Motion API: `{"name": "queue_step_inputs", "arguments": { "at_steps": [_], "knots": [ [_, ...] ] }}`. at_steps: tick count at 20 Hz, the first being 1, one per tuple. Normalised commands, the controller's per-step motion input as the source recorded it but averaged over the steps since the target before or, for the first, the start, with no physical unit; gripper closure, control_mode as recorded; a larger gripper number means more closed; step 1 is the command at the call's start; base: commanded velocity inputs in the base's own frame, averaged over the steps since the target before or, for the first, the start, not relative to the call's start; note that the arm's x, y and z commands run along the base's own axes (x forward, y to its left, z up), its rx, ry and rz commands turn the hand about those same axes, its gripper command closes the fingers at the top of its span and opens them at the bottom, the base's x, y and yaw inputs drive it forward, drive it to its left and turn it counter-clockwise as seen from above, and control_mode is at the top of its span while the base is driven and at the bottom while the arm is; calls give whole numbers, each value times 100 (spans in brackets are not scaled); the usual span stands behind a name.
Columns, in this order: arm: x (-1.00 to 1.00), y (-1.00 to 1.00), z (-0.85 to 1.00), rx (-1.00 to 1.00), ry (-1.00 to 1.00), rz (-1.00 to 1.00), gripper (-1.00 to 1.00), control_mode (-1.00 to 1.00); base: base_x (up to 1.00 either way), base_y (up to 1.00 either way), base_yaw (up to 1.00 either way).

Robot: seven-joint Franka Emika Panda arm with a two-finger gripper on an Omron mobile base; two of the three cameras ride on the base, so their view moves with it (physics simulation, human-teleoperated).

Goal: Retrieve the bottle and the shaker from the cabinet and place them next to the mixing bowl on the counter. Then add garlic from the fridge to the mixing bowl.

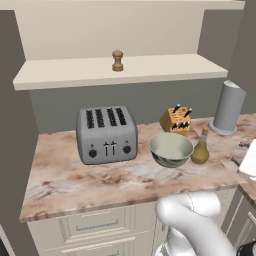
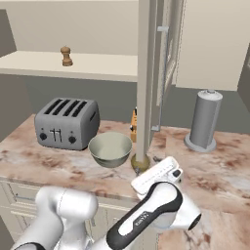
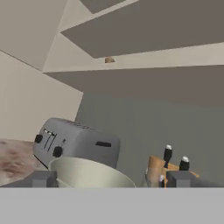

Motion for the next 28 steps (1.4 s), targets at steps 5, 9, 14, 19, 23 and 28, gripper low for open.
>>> {"name": "queue_step_inputs", "arguments": {
  "at_steps": [5, 9, 14, 19, 23, 28],
  "knots": [
    [-96, 13, 41, -10, 6, -11, -100, -100, 0, 0, 0],
    [-61, 34, 62, -35, 2, 0, -100, -100, 0, 0, 0],
    [-15, 42, 18, -72, 0, 0, -100, -100, 0, 0, 0],
    [0, 35, 9, -84, -15, 2, -100, -100, 0, 0, 0],
    [2, 15, 13, -84, -18, 7, -100, -100, 0, 0, 0],
    [15, 0, 16, -79, -29, 19, -100, -100, 0, 0, 0]
  ]
}}
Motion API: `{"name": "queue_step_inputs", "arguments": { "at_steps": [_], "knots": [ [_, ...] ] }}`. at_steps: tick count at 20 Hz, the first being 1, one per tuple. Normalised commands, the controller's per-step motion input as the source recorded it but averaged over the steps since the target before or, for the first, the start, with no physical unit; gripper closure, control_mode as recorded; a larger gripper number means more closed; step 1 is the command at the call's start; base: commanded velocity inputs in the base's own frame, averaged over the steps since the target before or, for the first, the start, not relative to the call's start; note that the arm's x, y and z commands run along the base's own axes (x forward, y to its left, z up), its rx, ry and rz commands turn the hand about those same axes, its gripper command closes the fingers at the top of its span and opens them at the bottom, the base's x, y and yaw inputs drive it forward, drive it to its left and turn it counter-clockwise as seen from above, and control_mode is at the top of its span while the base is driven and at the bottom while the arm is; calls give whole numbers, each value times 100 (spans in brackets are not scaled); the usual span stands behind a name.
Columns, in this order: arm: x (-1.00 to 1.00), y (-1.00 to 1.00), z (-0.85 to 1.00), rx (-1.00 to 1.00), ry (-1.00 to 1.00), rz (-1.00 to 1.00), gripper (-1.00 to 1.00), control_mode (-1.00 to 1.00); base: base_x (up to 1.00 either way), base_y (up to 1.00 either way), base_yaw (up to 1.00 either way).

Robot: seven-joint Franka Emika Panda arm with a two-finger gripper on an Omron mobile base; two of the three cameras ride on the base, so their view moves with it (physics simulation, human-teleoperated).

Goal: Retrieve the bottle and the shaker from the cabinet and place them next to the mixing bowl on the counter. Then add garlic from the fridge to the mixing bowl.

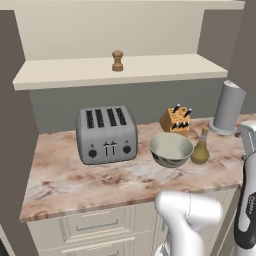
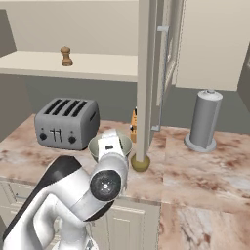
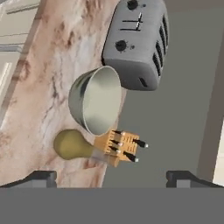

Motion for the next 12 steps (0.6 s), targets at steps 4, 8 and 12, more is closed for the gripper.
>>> {"name": "queue_step_inputs", "arguments": {
  "at_steps": [4, 8, 12],
  "knots": [
    [0, 21, 15, -84, -2, 25, -100, -100, 0, 0, 0],
    [0, 82, 8, -96, 1, 22, -100, -100, 0, 0, 0],
    [0, 88, 36, -91, 22, 15, -100, -100, 0, 0, 0]
  ]
}}
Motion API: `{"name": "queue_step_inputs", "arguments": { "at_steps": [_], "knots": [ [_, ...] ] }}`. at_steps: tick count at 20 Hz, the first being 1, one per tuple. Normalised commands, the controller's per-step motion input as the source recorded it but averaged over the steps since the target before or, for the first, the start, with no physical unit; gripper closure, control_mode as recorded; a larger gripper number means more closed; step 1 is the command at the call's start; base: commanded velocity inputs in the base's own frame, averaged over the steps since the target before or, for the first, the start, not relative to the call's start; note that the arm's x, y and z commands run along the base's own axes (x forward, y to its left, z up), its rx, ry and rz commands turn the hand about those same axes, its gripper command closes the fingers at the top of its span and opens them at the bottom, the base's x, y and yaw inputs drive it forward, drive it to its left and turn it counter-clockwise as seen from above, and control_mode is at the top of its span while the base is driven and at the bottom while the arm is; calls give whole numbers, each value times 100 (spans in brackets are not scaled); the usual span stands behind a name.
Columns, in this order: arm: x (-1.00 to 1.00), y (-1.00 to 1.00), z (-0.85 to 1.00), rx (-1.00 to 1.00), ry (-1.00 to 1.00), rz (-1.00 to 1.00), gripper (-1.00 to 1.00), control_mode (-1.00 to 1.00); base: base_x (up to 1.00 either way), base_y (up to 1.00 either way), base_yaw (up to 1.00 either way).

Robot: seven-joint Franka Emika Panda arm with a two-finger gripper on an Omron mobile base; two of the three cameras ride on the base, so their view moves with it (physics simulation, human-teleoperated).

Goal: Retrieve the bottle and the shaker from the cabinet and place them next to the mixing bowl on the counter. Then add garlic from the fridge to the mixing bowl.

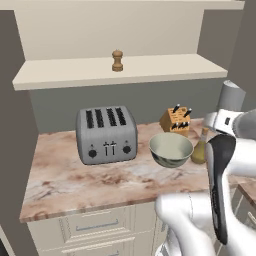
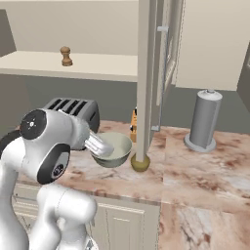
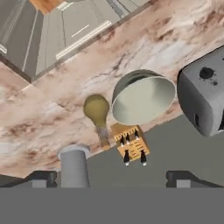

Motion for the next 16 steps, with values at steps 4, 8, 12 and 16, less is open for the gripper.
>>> {"name": "queue_step_inputs", "arguments": {
  "at_steps": [4, 8, 12, 16],
  "knots": [
    [0, 100, 64, -69, 9, 8, -100, -100, 0, 0, 0],
    [-3, 43, 7, -18, 0, 0, -100, -100, 0, 0, 0],
    [0, 0, 0, 0, 0, 0, -100, -100, 0, 0, 0],
    [-21, 4, 27, 3, -27, 47, -100, -100, 0, 0, 0]
  ]
}}
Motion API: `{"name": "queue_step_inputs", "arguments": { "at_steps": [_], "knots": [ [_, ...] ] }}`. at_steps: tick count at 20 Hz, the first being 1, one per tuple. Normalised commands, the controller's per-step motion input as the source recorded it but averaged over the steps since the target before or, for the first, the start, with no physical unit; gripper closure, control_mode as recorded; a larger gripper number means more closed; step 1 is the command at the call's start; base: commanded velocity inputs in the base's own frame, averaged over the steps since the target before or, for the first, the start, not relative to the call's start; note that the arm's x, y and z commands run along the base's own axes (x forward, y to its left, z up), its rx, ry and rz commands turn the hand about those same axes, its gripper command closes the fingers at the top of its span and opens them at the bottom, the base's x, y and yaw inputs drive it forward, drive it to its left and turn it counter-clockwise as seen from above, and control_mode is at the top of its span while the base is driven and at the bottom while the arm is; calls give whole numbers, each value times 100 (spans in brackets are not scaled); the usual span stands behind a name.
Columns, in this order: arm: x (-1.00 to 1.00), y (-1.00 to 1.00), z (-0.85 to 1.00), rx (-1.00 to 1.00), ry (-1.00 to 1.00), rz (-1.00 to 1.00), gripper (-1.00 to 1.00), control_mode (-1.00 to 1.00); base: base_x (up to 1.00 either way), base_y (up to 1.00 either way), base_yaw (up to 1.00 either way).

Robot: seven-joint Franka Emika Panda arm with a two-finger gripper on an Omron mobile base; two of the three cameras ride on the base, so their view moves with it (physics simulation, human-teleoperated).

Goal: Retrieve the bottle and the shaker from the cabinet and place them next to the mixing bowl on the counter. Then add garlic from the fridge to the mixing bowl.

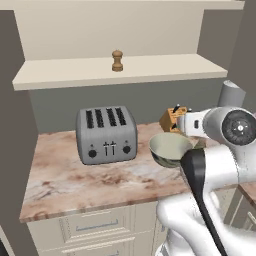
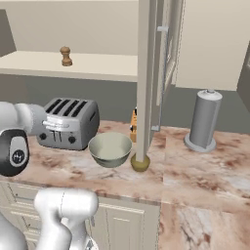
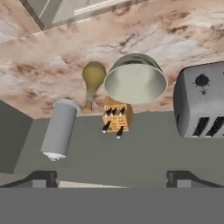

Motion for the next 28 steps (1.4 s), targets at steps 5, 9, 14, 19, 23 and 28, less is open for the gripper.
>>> {"name": "queue_step_inputs", "arguments": {
  "at_steps": [5, 9, 14, 19, 23, 28],
  "knots": [
    [-20, 35, 26, -1, -27, 57, -100, -100, 0, 0, 0],
    [0, 31, 26, 0, -21, 52, -100, -100, 0, 0, 0],
    [1, 46, 15, 0, -5, 52, -100, -100, 0, 0, 0],
    [11, 38, 28, 0, -11, 24, -100, -100, 0, 0, 0],
    [21, 37, 6, 5, -9, -1, -100, -100, 0, 0, 0],
    [42, 8, 0, 9, -1, -17, -100, -100, 0, 0, 0]
  ]
}}
